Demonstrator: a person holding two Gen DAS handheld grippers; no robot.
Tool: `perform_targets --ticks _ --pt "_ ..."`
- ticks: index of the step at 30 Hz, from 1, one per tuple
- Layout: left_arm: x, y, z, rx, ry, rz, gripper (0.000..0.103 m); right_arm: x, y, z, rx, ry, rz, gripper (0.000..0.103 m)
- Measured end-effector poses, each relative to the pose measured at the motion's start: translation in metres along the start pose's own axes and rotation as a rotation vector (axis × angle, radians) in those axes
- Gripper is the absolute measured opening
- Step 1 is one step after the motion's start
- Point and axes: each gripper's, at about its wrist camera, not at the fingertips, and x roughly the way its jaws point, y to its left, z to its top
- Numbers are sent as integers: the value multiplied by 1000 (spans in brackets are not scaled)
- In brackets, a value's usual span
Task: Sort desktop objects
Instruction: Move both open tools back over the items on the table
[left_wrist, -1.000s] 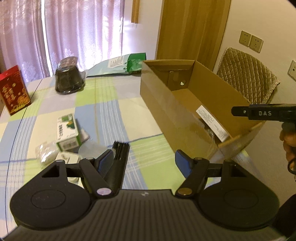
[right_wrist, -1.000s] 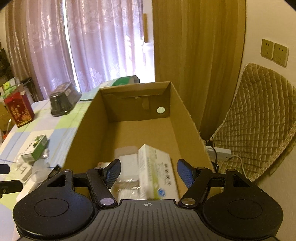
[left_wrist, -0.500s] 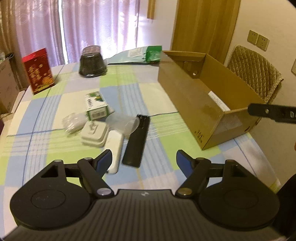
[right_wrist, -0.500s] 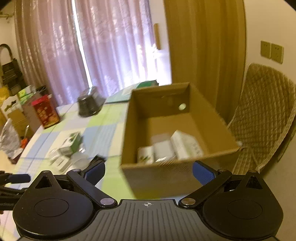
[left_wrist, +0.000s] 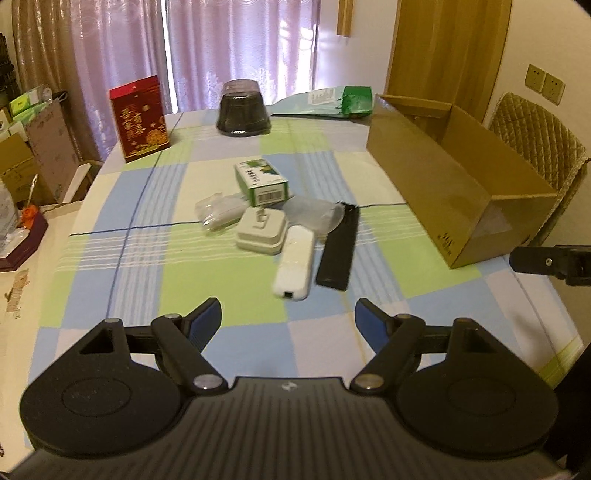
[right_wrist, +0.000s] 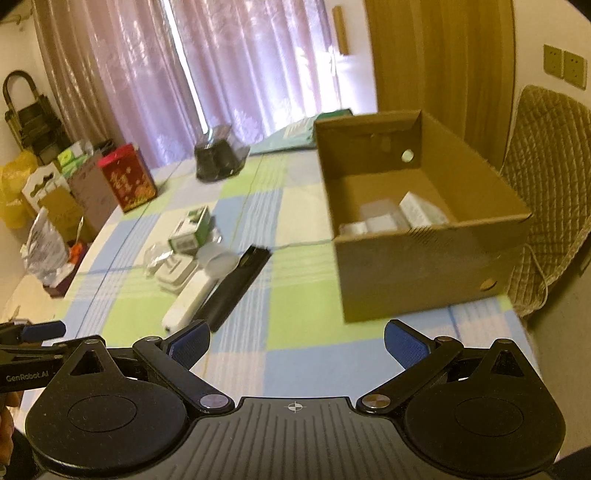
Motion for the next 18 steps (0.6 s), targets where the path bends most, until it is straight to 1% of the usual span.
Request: perform_targets --ticks 5,10,18 --pt "-5 11 -9 -23 7 6 76 8 17 -5 -12 58 -10 103" --pt "-9 17 -15 -38 4 4 76 12 34 -11 -41 85 -14 103" --pt "-13 25 -21 -57 7 8 76 19 47 -17 -50 118 -3 103"
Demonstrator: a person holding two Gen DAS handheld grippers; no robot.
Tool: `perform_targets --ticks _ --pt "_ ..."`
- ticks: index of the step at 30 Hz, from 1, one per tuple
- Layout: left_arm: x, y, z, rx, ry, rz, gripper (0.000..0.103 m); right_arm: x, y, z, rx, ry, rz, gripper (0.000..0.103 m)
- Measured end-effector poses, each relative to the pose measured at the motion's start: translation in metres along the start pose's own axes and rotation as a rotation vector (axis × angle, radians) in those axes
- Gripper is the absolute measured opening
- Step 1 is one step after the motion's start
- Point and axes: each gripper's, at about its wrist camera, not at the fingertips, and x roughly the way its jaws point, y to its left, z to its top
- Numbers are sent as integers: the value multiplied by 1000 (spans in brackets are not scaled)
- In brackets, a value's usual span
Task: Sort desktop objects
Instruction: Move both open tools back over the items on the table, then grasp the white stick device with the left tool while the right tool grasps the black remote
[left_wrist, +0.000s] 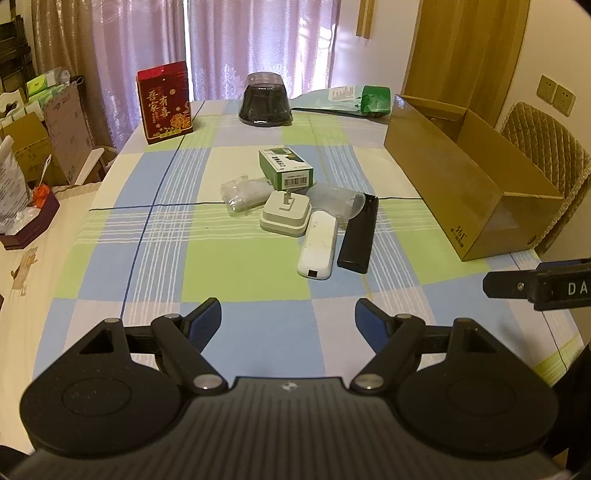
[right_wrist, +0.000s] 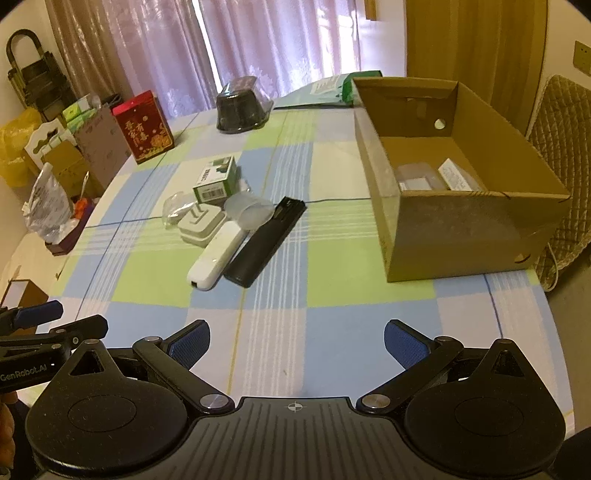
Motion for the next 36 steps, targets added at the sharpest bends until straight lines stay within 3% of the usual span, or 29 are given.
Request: perform_targets --ticks 19,28,36 --pt "16 3 -5 9 29 -5 76 18 7 0 -17 41 5 103" --pt "60 -2 10 86 35 -11 74 48 11 10 -28 44 39 103" --pt "118 -9 20 197 62 -37 65 79 8 26 -14 21 51 103"
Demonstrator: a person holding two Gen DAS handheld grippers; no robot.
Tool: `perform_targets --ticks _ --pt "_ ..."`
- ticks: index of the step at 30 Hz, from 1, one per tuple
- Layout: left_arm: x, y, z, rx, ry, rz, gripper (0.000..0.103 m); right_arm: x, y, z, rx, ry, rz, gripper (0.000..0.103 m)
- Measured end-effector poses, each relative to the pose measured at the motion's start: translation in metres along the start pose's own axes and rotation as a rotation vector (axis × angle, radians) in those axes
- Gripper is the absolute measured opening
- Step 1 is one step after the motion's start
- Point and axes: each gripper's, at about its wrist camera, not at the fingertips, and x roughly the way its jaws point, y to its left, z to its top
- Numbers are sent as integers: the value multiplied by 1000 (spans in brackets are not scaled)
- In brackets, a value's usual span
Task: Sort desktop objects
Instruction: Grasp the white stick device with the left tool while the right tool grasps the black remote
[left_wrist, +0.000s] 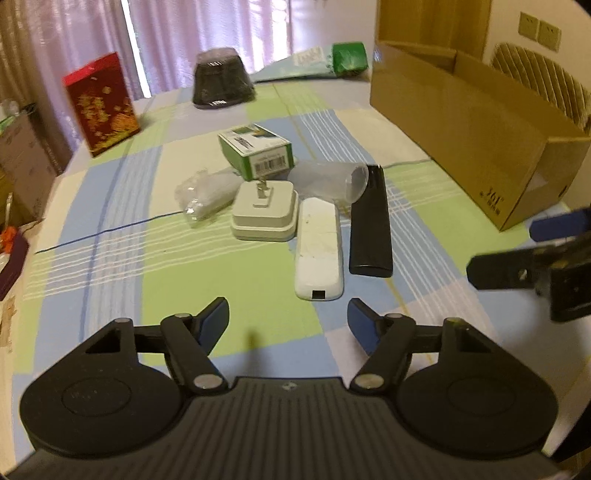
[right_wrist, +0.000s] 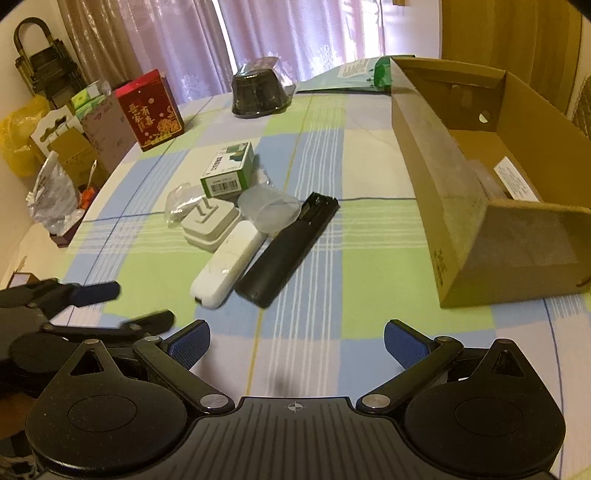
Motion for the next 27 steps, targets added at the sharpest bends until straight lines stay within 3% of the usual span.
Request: perform_targets --ticks 9,13,19,21,25,27 --pt "49 -8 11 68 37 -46 54 31 -7 15 15 -3 12 103" --pt "55 -6 14 55 37 -66 35 43 -7 19 4 -1 9 102" --pt "35 2 -5 41 48 -61 35 67 1 24 -17 -13 2 102" --pt "25 6 -17 31 55 -44 35 76 6 26 -23 -13 7 89" --pt "8 17 -38 -37 68 -11 35 95 17 29 -30 -19 -26 87" --pt "2 20 -44 -58 73 1 35 105 22 30 -42 -14 -52 76"
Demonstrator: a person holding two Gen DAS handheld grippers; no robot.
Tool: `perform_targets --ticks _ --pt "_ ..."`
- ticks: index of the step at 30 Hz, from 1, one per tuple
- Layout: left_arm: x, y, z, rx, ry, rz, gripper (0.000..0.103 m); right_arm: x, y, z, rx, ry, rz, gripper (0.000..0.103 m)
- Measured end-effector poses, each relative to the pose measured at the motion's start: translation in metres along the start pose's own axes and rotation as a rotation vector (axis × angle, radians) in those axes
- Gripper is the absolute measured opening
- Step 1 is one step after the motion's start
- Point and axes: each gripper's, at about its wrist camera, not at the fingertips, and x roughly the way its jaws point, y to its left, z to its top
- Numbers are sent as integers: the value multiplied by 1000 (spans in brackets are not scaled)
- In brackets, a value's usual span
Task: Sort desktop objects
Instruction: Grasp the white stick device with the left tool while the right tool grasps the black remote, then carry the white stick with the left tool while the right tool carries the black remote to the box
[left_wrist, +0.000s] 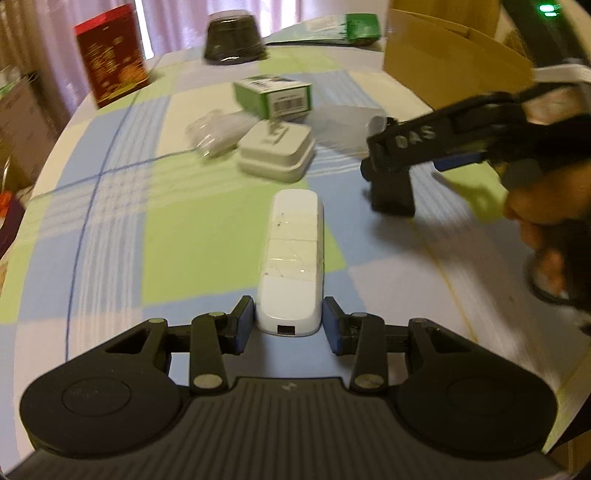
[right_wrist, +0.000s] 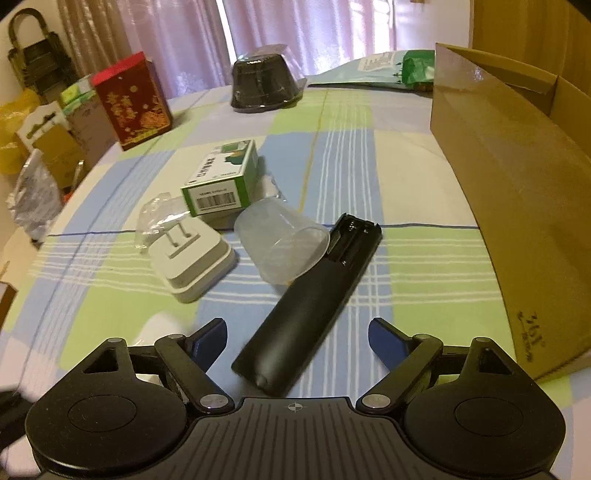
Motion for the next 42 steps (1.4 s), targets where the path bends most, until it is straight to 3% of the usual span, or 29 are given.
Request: perform_targets --ticks 4,6,9,16,20,26,29,32,37,40,42 --pt "-4 3 -6 -6 -4 5 35 12 11 -2 -82 8 -46 65" --pt "-5 4 -7 -8 -10 4 36 8 10 -5 -116 10 -38 49" --pt "-4 4 -7 -6 -16 3 36 -2 1 -13 -140 35 -21 38" --pt "-8 -6 -8 25 -19 -12 36 -42 -25 -53 -208 97 14 38" --pt "-8 -8 -6 22 -23 -7 44 -51 -32 -66 -197 63 30 39" --pt "-4 -4 6 14 -26 6 51 -44 -26 -58 -207 7 44 39" --pt "3 -3 10 13 -12 13 51 -37 -24 -54 -212 -10 45 51" --pt "10 -1 14 -1 0 9 51 -33 -24 -53 -217 -27 41 51" --pt "16 -2 20 -7 -1 8 49 -32 -27 -53 -205 -44 44 51" --pt "19 -4 24 -3 -2 4 38 -31 -27 -53 -203 -53 43 51" --pt "19 -5 26 4 0 7 36 -30 -26 -52 -206 -56 40 51"
